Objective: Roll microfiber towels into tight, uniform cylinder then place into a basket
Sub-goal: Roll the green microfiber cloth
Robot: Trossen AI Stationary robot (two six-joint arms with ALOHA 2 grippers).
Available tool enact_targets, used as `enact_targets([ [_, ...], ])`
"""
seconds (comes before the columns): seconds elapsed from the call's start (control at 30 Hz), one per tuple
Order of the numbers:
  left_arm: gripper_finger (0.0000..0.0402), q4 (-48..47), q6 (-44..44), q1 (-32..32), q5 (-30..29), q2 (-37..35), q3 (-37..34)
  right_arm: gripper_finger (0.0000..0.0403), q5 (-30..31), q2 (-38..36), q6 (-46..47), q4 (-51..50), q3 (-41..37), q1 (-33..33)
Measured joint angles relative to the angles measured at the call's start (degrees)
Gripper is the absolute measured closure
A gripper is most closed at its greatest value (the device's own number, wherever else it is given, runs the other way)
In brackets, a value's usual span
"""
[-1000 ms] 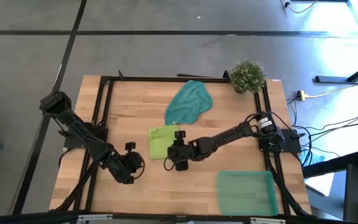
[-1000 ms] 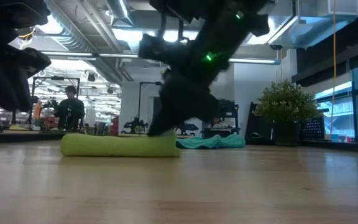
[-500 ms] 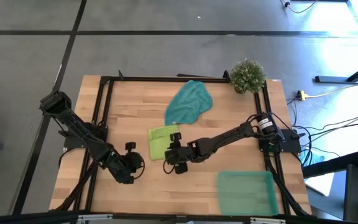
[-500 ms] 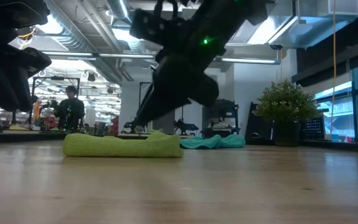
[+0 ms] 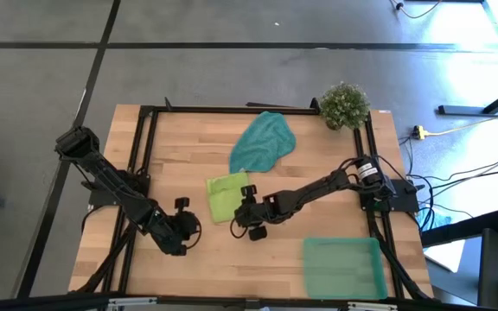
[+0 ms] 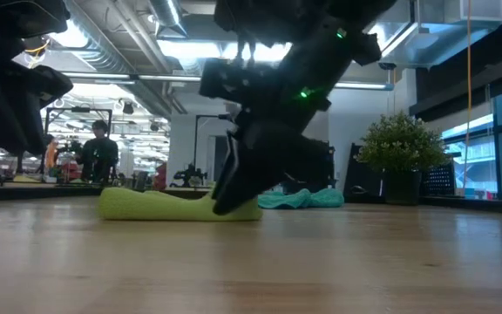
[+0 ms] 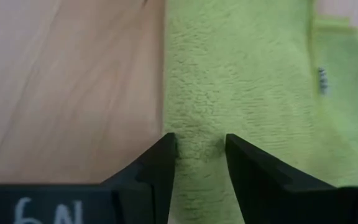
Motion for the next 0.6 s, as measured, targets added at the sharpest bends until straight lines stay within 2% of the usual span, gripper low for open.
enact_targets([
  [0.37, 0.0312, 0.6, 0.0, 0.0, 0.0, 0.0, 0.0, 0.026, -1.8, -0.1, 5.1, 2.1, -1.8, -0.1],
  [0.47, 0.0312, 1.0, 0.9, 0.0, -2.0, 0.0, 0.0, 0.0261, -1.8, -0.1, 5.4, 2.2, -1.8, -0.1],
  [0.6, 0.0312, 2.7, 4.9, 0.8, -2.5, 1.2, 0.0, 0.0289, -0.8, 0.0, 7.8, 2.3, -1.8, -0.2],
])
